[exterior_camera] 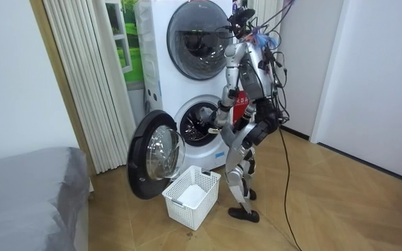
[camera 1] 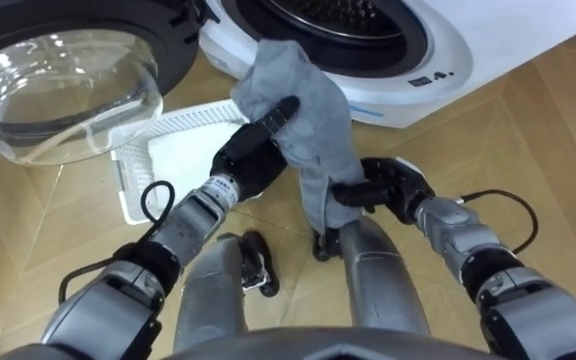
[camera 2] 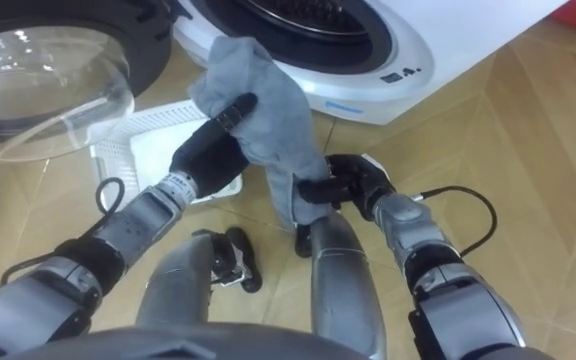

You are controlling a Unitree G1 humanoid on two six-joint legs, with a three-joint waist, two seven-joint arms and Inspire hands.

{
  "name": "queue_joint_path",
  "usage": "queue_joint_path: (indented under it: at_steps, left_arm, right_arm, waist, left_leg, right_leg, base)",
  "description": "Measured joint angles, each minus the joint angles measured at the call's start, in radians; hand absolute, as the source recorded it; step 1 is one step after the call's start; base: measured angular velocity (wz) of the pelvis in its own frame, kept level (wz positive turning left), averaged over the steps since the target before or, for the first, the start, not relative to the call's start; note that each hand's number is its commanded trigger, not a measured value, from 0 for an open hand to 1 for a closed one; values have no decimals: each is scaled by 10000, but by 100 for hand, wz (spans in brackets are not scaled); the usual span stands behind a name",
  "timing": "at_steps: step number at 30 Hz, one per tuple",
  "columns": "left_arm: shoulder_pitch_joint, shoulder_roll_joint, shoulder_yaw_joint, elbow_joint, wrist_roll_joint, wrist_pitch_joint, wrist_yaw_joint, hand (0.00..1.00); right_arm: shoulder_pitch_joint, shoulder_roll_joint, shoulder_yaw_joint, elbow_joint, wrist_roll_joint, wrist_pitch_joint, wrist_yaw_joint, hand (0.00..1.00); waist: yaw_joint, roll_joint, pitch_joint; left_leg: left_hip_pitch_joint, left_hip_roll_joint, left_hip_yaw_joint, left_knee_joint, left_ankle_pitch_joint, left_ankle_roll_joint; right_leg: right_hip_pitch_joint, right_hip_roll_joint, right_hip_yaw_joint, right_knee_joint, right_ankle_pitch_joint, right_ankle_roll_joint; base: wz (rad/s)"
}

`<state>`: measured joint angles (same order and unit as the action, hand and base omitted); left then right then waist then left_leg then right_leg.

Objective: Put towel into washing machine

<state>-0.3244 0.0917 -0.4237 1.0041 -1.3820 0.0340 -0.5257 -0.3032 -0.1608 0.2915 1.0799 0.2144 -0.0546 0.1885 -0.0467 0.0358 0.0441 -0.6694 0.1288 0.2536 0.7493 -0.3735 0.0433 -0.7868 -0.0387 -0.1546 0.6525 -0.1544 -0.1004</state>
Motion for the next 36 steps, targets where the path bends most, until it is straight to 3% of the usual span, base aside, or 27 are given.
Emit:
queue_joint_path:
  at_steps: [4, 8, 14, 20, 27, 29, 36]
  left_arm:
    - [174, -1, 369, 113, 32, -89, 620, 0]
    - [486, 275, 740, 185, 1052, -359, 1815, 0]
    - [853, 355, 1276, 492, 2639, -499, 3112, 0]
    - [1021, 426, 1303, 617, 4507, -504, 3729, 0]
    - [1065, 443, 1466, 964, 5674, -604, 4056, 0]
    - [999, 599, 1462, 1164, 5683, -614, 4104, 0]
    - [1276, 881, 1467, 1153, 5699, -626, 4113, 0]
  right_arm:
    - [84, -71, 2, -2, 137, -6, -481, 100]
    - [87, -157, -54, -15, 479, -6, -755, 100]
    - [23, -379, -89, 135, 748, 1, -729, 100]
    - [-122, -476, -194, 552, 1087, 15, -538, 100]
    - [-410, -685, -392, 892, 1257, 89, -251, 100]
    - [-680, -847, -389, 1148, 1733, 259, -48, 100]
    - [-1156, -1844, -774, 1319, 2504, 777, -19, 100]
  waist:
    - [359, 168, -7]
    - [640, 202, 1]
    - [844, 193, 2]
    - [825, 150, 14]
    - [851, 48, 67]
    - [857, -76, 136]
    - [1118, -275, 130]
  left_leg:
    - [89, -26, 70, -225, 40, -37]
    - [17, -39, 78, -360, 91, -95]
    - [-19, -72, 37, -404, 126, -129]
    - [-74, -225, -51, -490, 226, -40]
    - [-214, -342, -143, -475, 283, 49]
    - [-236, -391, -140, -476, 292, 69]
    - [-375, -438, -139, -461, 305, 95]
  right_leg:
    - [25, 2, 40, -105, -1, 0]
    - [-84, 5, 25, -121, -31, -41]
    - [-87, 0, -37, -157, -72, -56]
    - [-111, -210, -131, -116, -125, -5]
    - [-185, -342, -207, -108, -89, 72]
    - [-229, -409, -211, -34, -108, 99]
    - [-379, -491, -244, 85, -120, 106]
  base:
    - [-1]
    - [2]
    - [3]
    - [10]
    - [6]
    - [5]
    - [3]
